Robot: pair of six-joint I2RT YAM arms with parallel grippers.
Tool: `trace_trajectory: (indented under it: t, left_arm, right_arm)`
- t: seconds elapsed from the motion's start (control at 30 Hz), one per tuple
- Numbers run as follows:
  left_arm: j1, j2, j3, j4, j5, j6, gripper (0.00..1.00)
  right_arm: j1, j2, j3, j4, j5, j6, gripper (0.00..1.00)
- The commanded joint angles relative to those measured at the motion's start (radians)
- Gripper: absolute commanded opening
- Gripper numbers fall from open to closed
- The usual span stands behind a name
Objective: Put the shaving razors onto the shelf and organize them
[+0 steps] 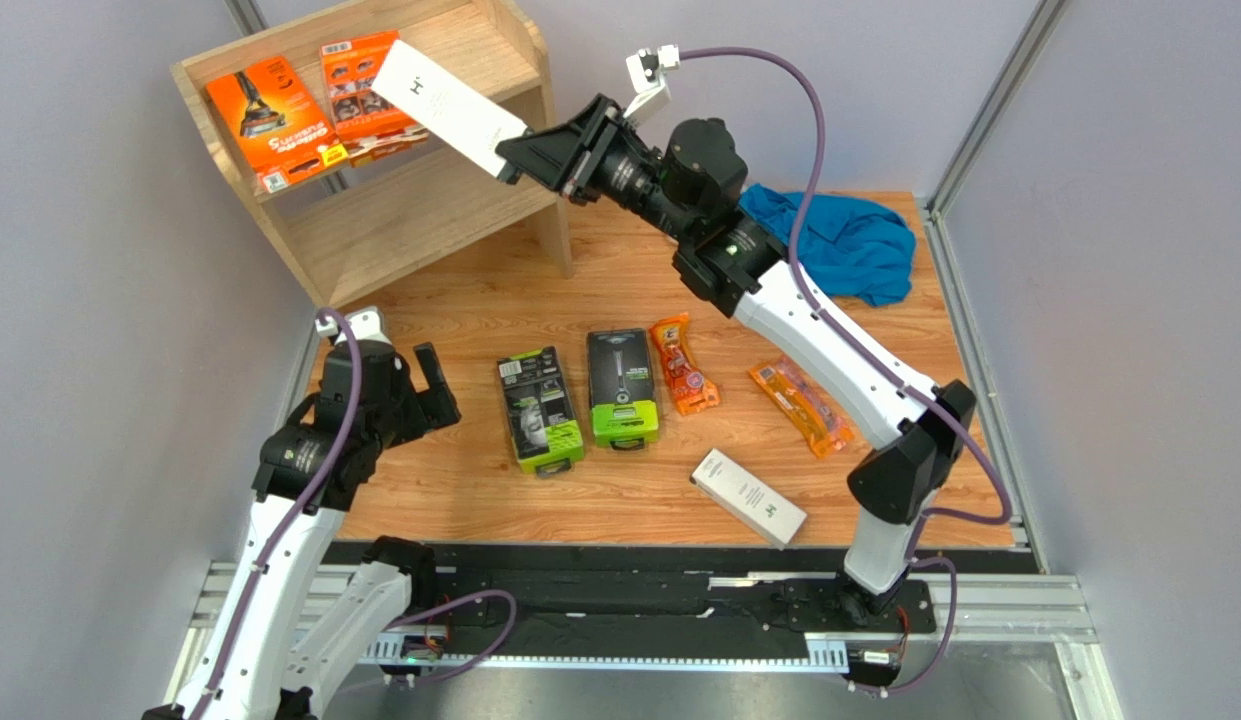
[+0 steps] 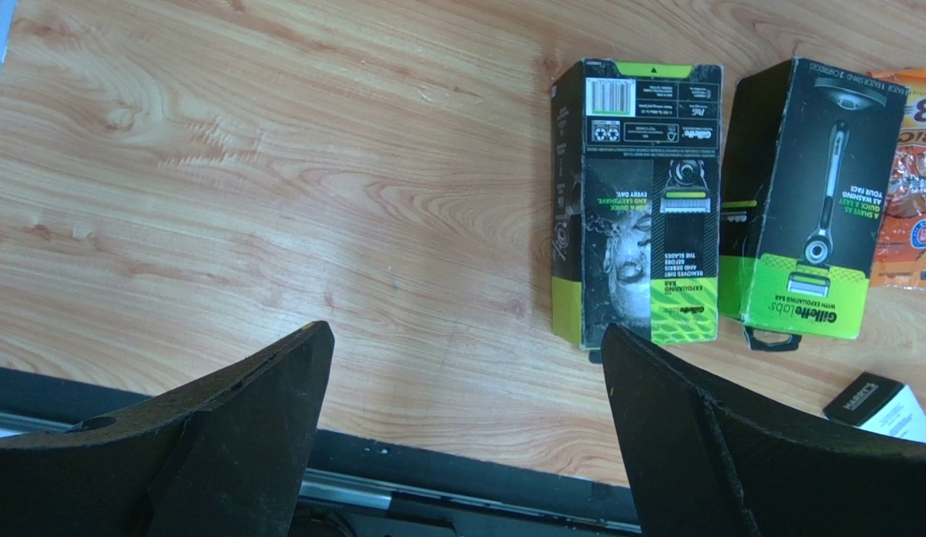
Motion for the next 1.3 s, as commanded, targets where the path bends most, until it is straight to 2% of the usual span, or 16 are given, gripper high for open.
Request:
trace_trajectory:
  t: [0.0,0.23,0.4,0.63,1.27]
  left_arm:
    - [0.002,-0.009,-0.002,0.043,0.012,0.027,0.99]
    - [0.002,-0.024,-0.014,0.054,0.015,0.027,0.99]
    - [0.002,-0.022,-0.020,0.057,0.014,0.024,0.99]
    - [0.002,-0.024,-0.024,0.058,0.012,0.022,0.99]
    - [0.002,-0.032,-0.031,0.061,0.005,0.016,0.99]
  right_arm:
    - [-0.033,0.077,0.171,-0.014,0.042,0.041,0.08]
    - [-0.050,0.253,0.404,-0.128,0.116,0.125,0.07]
    - [-0.053,0.301,0.412,-0.131,0.185,0.196,0.03]
    - [-0.051,0.390,0.491,-0.140,0.191,0.266,0.02]
    - [-0.023,0.445,0.582,-0.211,0.171,0.331,0.00]
